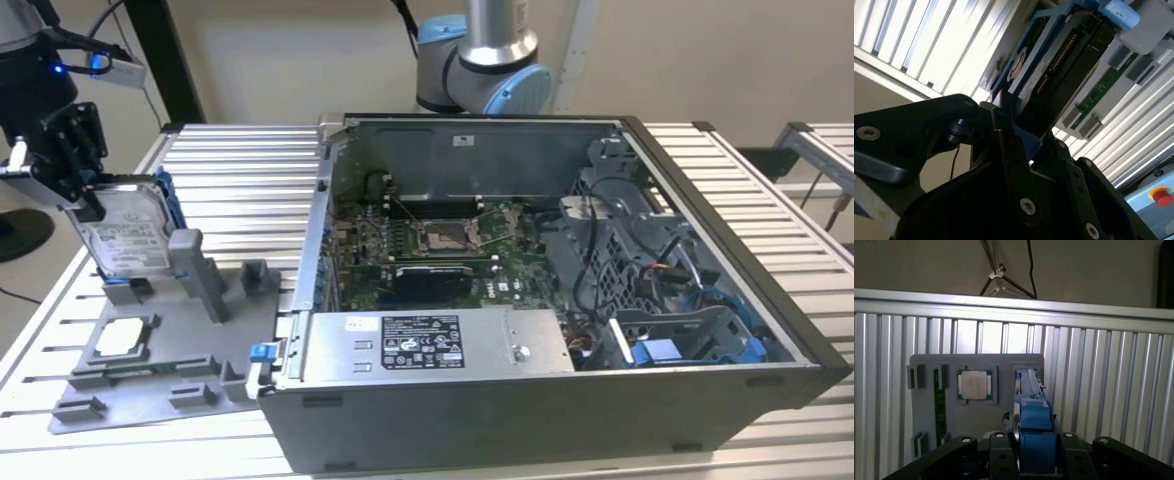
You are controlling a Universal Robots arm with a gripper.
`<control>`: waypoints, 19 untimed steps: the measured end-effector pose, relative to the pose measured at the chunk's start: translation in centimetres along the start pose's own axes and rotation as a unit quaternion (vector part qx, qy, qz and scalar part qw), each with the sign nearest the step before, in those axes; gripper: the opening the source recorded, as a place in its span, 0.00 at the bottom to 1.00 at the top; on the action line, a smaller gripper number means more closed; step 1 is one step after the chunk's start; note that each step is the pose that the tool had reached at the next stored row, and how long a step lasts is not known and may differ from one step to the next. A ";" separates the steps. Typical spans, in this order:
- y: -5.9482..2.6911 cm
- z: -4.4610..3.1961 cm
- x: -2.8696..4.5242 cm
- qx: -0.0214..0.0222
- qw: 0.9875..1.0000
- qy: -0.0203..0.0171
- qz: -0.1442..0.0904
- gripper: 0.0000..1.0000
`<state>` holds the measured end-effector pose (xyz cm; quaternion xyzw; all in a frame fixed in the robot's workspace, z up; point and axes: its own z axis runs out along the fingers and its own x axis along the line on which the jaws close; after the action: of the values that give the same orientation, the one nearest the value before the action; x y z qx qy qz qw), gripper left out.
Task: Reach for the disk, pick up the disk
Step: 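Pick up the disk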
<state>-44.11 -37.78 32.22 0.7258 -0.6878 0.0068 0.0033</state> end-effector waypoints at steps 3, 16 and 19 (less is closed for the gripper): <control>0.02 -0.03 0.01 0.000 1.000 -0.001 0.000 0.00; 0.60 -1.61 0.00 0.028 1.000 -0.012 0.000 0.00; 0.79 -2.39 0.01 0.033 0.999 -0.012 0.000 0.00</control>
<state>-44.91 -37.80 34.61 0.7256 -0.6873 0.0206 -0.0285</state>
